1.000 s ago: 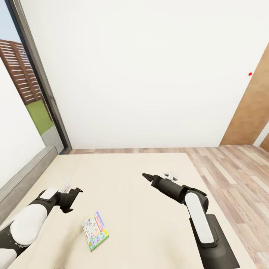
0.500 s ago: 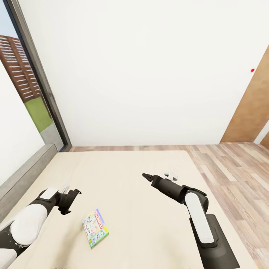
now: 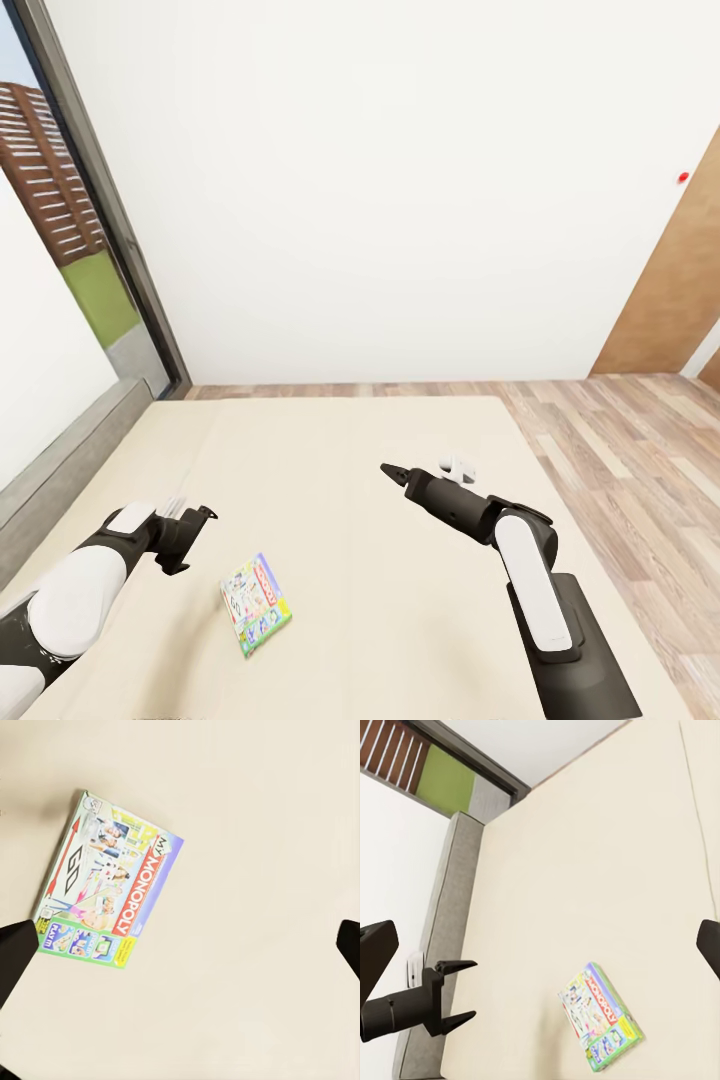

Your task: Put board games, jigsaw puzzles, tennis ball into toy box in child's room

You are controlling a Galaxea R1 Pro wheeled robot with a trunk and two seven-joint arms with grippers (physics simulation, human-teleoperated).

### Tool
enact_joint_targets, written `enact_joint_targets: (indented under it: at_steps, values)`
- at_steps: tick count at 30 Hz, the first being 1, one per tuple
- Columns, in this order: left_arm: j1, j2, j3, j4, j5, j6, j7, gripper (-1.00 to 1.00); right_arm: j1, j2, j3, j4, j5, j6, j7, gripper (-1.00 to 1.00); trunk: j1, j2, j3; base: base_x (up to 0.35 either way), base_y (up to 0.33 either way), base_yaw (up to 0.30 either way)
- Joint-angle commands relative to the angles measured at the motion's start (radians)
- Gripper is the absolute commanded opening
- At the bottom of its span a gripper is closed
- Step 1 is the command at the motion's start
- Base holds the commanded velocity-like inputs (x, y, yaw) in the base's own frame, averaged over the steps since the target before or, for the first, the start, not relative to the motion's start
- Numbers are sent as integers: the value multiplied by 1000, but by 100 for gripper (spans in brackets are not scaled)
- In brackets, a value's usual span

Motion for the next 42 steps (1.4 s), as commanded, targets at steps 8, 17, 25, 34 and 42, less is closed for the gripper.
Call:
enact_joint_targets:
  at_steps: [8,17,25,34,42]
  values:
    - [-1,0,0,-2,11,5,8,100,-1,0,0,-1,-10,0,-11,100,1,-2,-15,0,0,0]
    - [-1,-5,1,-2,10,-6,0,100,-1,0,-1,-1,-10,-1,-11,100,1,-2,-30,0,0,0]
    - [-1,-12,2,-2,9,-1,-2,100,-1,0,-1,-1,-10,-2,-11,100,1,-2,-43,0,0,0]
    - [-1,-26,3,-2,11,7,-2,100,-1,1,-1,-1,-10,-3,-11,100,1,-2,-57,0,0,0]
    - [-1,-29,3,-2,9,5,-4,100,-1,2,1,-1,-10,-4,-12,100,1,-2,-70,0,0,0]
